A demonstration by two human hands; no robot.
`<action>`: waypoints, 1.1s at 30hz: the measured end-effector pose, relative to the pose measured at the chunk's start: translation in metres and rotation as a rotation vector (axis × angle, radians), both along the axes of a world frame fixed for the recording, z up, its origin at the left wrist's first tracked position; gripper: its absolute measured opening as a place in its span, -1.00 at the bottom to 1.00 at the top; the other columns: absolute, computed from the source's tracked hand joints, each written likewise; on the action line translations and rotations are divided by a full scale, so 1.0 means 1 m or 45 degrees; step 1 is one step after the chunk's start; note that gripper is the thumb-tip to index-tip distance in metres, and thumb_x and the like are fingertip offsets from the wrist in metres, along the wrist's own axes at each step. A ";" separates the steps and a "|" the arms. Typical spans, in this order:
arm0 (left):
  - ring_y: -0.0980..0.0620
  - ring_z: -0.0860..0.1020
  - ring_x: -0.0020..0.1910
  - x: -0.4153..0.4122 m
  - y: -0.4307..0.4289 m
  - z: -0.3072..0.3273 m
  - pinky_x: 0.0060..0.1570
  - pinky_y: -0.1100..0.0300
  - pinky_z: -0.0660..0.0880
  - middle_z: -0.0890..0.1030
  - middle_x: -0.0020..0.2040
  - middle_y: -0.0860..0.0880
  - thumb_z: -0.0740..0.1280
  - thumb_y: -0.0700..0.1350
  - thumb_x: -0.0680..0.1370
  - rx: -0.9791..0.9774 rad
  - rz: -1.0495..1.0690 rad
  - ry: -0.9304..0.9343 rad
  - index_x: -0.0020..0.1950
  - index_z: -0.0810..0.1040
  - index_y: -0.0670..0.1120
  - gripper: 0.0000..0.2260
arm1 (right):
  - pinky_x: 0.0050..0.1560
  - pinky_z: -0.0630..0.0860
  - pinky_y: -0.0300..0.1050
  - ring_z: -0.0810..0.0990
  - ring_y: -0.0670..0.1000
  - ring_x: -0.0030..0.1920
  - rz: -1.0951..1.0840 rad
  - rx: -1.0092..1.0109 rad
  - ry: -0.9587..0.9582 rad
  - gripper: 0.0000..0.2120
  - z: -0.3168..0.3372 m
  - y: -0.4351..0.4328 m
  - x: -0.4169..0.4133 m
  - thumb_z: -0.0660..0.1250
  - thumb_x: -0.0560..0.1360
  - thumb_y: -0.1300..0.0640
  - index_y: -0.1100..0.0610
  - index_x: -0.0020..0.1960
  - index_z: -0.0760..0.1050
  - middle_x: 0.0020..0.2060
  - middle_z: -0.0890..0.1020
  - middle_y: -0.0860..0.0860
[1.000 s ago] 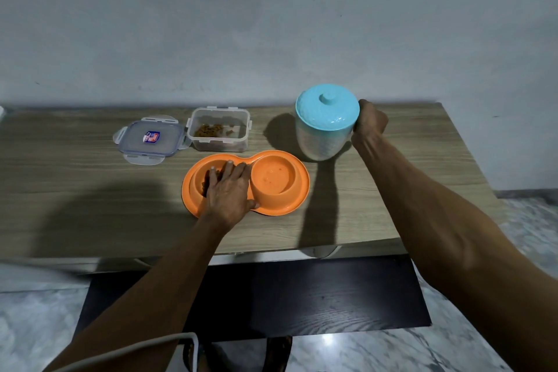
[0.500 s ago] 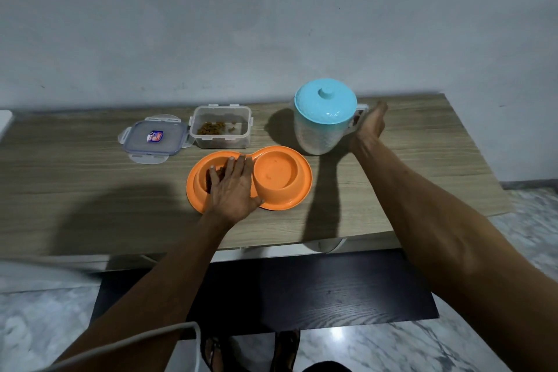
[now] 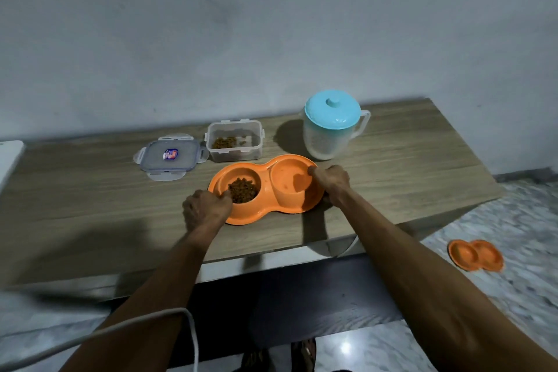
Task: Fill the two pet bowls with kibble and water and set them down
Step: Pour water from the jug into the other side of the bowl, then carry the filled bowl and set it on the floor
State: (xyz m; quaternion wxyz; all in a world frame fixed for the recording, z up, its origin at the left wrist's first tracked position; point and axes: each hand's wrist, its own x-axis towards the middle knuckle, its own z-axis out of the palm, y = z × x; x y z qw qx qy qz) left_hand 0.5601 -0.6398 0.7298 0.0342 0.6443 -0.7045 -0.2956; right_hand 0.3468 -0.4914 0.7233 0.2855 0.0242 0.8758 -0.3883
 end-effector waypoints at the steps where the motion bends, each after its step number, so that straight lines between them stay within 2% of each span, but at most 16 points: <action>1: -0.29 0.46 0.26 0.001 -0.003 -0.002 0.20 -0.07 0.46 0.51 0.24 -0.32 0.33 0.22 0.47 0.023 -0.042 -0.010 0.25 0.50 -0.28 -0.38 | 0.08 0.62 0.19 0.57 0.25 0.09 0.033 0.032 -0.006 -0.32 -0.001 -0.001 0.005 0.39 0.20 -0.21 0.19 0.20 0.56 0.22 0.51 0.19; 5: -0.25 0.64 -0.08 0.004 -0.011 0.000 -0.03 -0.07 0.61 0.65 -0.01 -0.24 0.32 0.23 0.42 0.114 -0.109 0.034 0.01 0.62 -0.19 -0.51 | 0.04 0.64 0.19 0.59 0.26 0.10 -0.016 0.075 0.037 -0.34 0.001 0.002 0.023 0.42 0.22 -0.14 0.21 0.21 0.56 0.19 0.56 0.21; 8: -0.22 0.65 -0.15 0.006 -0.011 0.000 -0.08 -0.05 0.62 0.67 -0.09 -0.19 0.33 0.25 0.35 0.160 -0.121 0.033 -0.01 0.63 -0.16 -0.50 | 0.06 0.63 0.19 0.60 0.26 0.10 -0.107 0.039 0.027 -0.42 0.005 0.011 0.031 0.45 0.25 -0.09 0.22 0.17 0.59 0.16 0.60 0.22; 10: -0.23 0.64 -0.12 0.003 -0.002 0.007 -0.06 0.00 0.60 0.67 -0.08 -0.18 0.32 0.27 0.33 0.158 -0.141 0.041 0.01 0.64 -0.15 -0.47 | 0.07 0.63 0.19 0.60 0.25 0.10 -0.158 0.031 0.033 -0.47 0.007 0.025 0.035 0.45 0.29 -0.07 0.24 0.14 0.60 0.13 0.61 0.22; 12: -0.26 0.60 0.05 -0.006 0.010 0.016 -0.01 0.06 0.53 0.62 0.09 -0.22 0.35 0.22 0.41 0.144 -0.177 0.049 0.11 0.61 -0.19 -0.49 | 0.06 0.64 0.18 0.61 0.24 0.06 -0.211 0.009 0.030 -0.54 0.011 0.045 0.037 0.45 0.35 -0.05 0.24 0.11 0.59 0.08 0.63 0.21; 13: -0.27 0.56 0.14 -0.013 0.017 0.018 0.03 0.02 0.50 0.57 0.19 -0.24 0.37 0.15 0.47 0.160 -0.201 0.061 0.17 0.58 -0.21 -0.52 | 0.05 0.64 0.18 0.62 0.23 0.04 -0.245 -0.003 0.033 -0.57 0.013 0.056 0.037 0.45 0.35 -0.04 0.23 0.10 0.60 0.05 0.64 0.20; 15: -0.27 0.54 0.17 -0.026 0.035 0.023 0.10 -0.01 0.49 0.49 0.27 -0.25 0.38 0.08 0.51 0.218 -0.232 0.126 0.24 0.54 -0.24 -0.54 | -0.01 0.66 0.19 0.64 0.22 -0.01 -0.301 -0.026 0.039 -0.58 0.019 0.082 0.036 0.45 0.36 -0.04 0.24 0.08 0.61 0.01 0.66 0.19; 17: -0.26 0.58 0.11 -0.042 0.056 0.026 0.06 0.00 0.54 0.48 0.26 -0.23 0.39 0.08 0.51 0.228 -0.293 0.174 0.22 0.55 -0.25 -0.55 | -0.10 0.68 0.19 0.65 0.22 -0.05 -0.369 -0.045 0.048 -0.58 0.028 0.110 0.032 0.45 0.39 -0.02 0.26 0.10 0.59 0.00 0.65 0.19; 20: -0.25 0.57 0.11 -0.069 0.093 0.032 0.08 0.00 0.53 0.47 0.27 -0.24 0.40 0.03 0.51 0.258 -0.382 0.249 0.21 0.55 -0.27 -0.57 | -0.13 0.67 0.15 0.63 0.22 0.03 -0.480 -0.111 0.029 -0.59 0.040 0.159 0.021 0.45 0.44 0.04 0.27 0.17 0.54 0.05 0.61 0.20; 25: -0.26 0.54 0.15 -0.123 0.176 0.047 0.15 0.00 0.50 0.50 0.25 -0.25 0.39 0.06 0.48 0.271 -0.561 0.291 0.19 0.55 -0.27 -0.55 | -0.18 0.68 0.22 0.63 0.25 0.01 -0.639 -0.120 0.069 -0.57 0.062 0.259 -0.007 0.47 0.38 0.05 0.28 0.14 0.56 0.06 0.63 0.22; 27: -0.26 0.56 0.14 -0.147 0.214 0.052 0.15 -0.01 0.52 0.52 0.22 -0.24 0.40 0.09 0.46 0.281 -0.612 0.312 0.18 0.55 -0.26 -0.52 | -0.25 0.67 0.15 0.62 0.25 0.01 -0.686 -0.153 0.061 -0.59 0.068 0.304 -0.022 0.47 0.37 0.08 0.27 0.13 0.55 0.07 0.63 0.22; 29: -0.26 0.61 0.03 -0.172 0.251 0.053 0.09 -0.06 0.58 0.56 0.17 -0.25 0.40 0.14 0.40 0.266 -0.651 0.334 0.13 0.58 -0.23 -0.50 | -0.33 0.64 0.04 0.61 0.24 0.02 -0.719 -0.194 0.064 -0.61 0.074 0.348 -0.037 0.46 0.38 0.11 0.27 0.14 0.55 0.07 0.61 0.21; 33: -0.27 0.63 -0.02 -0.222 0.331 0.059 0.03 -0.08 0.60 0.58 0.13 -0.26 0.40 0.16 0.36 0.228 -0.710 0.348 0.06 0.59 -0.21 -0.52 | -0.21 0.66 0.11 0.60 0.23 0.04 -0.753 -0.239 0.091 -0.61 0.085 0.434 -0.074 0.46 0.38 0.11 0.26 0.14 0.54 0.07 0.60 0.20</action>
